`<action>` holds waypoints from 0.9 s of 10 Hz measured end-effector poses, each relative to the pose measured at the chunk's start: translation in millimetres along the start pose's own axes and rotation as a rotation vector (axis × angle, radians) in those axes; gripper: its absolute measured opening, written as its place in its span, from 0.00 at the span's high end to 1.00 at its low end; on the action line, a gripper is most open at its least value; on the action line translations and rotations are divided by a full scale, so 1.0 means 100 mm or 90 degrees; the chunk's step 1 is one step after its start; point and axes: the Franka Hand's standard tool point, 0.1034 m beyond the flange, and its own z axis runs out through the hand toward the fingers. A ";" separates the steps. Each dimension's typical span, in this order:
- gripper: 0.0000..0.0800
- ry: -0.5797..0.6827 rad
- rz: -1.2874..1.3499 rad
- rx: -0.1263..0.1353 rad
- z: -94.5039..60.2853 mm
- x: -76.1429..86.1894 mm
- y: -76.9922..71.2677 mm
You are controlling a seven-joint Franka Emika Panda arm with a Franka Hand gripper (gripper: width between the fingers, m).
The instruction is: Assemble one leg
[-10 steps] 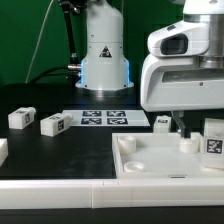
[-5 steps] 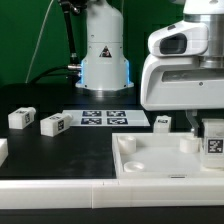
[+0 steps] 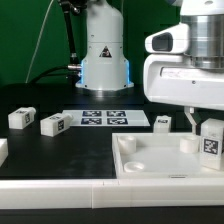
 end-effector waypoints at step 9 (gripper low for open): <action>0.64 0.022 0.636 0.051 0.01 -0.04 -0.09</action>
Offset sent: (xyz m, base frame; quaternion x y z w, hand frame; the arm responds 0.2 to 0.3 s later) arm -0.0060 0.0006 -0.0041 0.0146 0.0164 0.2915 0.9563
